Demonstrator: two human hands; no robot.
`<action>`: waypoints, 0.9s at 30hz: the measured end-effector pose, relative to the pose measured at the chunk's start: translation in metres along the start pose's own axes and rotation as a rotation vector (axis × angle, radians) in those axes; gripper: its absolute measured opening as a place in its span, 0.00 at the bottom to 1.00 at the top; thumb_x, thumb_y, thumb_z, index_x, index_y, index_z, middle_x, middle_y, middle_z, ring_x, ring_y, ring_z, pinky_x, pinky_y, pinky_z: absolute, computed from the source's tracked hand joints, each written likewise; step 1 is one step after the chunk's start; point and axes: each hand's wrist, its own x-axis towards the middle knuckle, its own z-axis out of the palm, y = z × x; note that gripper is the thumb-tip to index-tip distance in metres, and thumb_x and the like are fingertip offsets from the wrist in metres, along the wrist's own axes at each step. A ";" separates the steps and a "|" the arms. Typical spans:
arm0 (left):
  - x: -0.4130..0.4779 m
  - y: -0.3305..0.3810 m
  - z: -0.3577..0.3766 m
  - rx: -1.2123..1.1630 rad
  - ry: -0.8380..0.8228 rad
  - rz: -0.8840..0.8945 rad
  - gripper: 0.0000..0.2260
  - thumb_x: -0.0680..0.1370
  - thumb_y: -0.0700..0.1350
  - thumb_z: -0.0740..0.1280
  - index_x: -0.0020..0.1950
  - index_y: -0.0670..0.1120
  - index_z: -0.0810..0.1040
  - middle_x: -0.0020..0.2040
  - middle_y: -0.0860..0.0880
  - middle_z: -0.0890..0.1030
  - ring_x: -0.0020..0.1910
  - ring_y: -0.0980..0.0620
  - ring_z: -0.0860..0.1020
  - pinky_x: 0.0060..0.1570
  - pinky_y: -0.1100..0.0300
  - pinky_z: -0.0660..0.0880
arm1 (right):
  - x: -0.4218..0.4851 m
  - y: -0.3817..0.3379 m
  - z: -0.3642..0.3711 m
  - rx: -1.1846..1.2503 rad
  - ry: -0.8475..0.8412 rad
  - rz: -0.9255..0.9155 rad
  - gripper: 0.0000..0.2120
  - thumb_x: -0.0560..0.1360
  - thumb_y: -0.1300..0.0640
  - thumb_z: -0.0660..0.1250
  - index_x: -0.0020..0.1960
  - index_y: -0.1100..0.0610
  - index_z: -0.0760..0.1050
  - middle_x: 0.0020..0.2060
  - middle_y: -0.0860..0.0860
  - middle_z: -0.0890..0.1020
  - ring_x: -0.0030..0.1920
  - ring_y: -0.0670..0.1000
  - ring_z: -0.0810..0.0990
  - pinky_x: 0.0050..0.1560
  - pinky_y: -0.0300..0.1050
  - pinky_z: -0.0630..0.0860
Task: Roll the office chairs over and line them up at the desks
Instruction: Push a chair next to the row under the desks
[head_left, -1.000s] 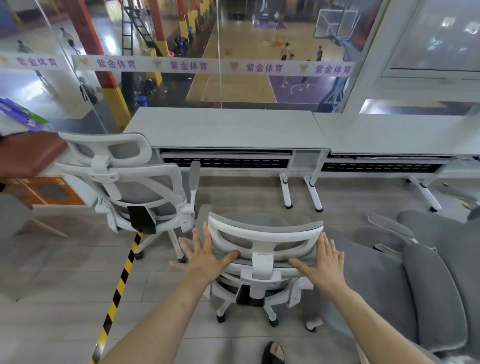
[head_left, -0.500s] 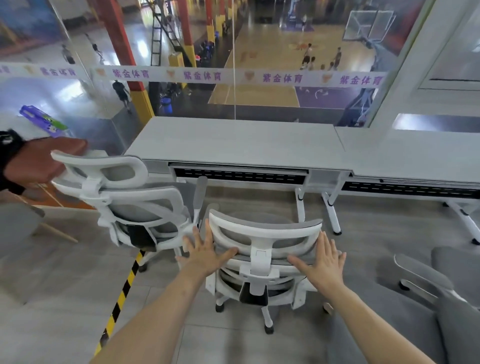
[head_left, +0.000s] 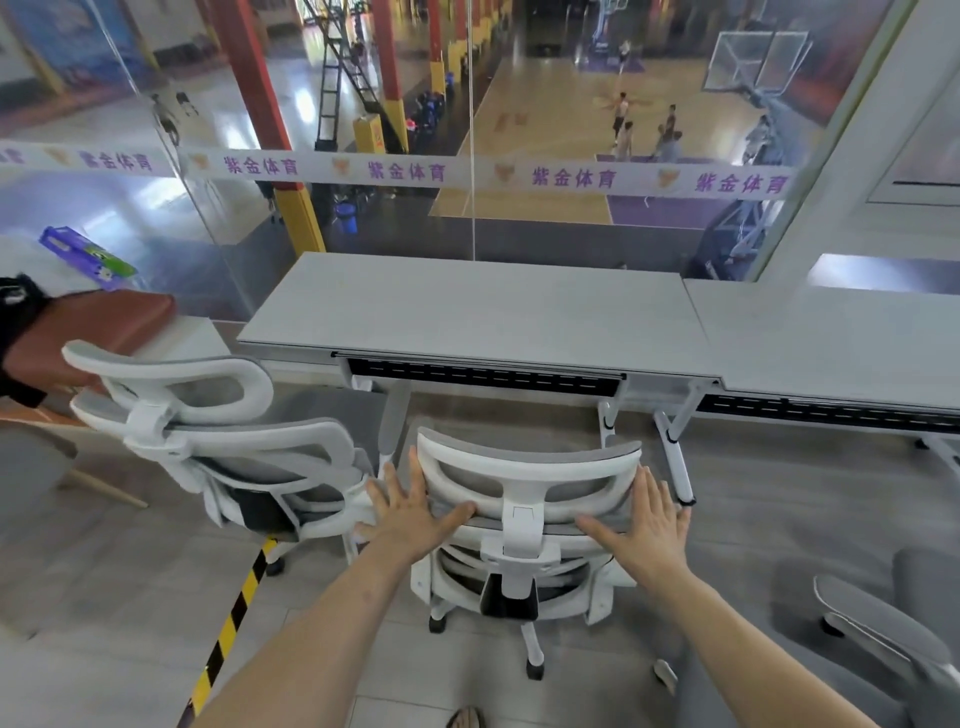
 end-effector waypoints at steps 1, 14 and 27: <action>0.006 0.003 -0.003 -0.006 0.001 0.006 0.58 0.65 0.84 0.60 0.75 0.64 0.21 0.81 0.49 0.26 0.80 0.39 0.28 0.73 0.22 0.44 | 0.008 -0.001 -0.001 0.000 0.002 0.002 0.65 0.59 0.10 0.48 0.83 0.48 0.35 0.83 0.47 0.41 0.82 0.52 0.39 0.79 0.64 0.36; 0.071 0.036 -0.030 -0.056 0.041 0.035 0.56 0.68 0.82 0.60 0.76 0.65 0.22 0.82 0.47 0.29 0.80 0.39 0.27 0.73 0.22 0.43 | 0.096 -0.015 -0.007 0.010 0.010 0.004 0.61 0.64 0.16 0.58 0.83 0.48 0.38 0.83 0.48 0.47 0.82 0.52 0.42 0.79 0.66 0.38; 0.094 0.050 -0.038 -0.013 0.069 0.012 0.55 0.69 0.82 0.59 0.77 0.63 0.23 0.83 0.46 0.31 0.81 0.38 0.30 0.74 0.25 0.45 | 0.123 -0.019 -0.008 0.041 0.028 -0.007 0.66 0.58 0.11 0.51 0.83 0.48 0.40 0.83 0.47 0.48 0.83 0.53 0.42 0.79 0.66 0.37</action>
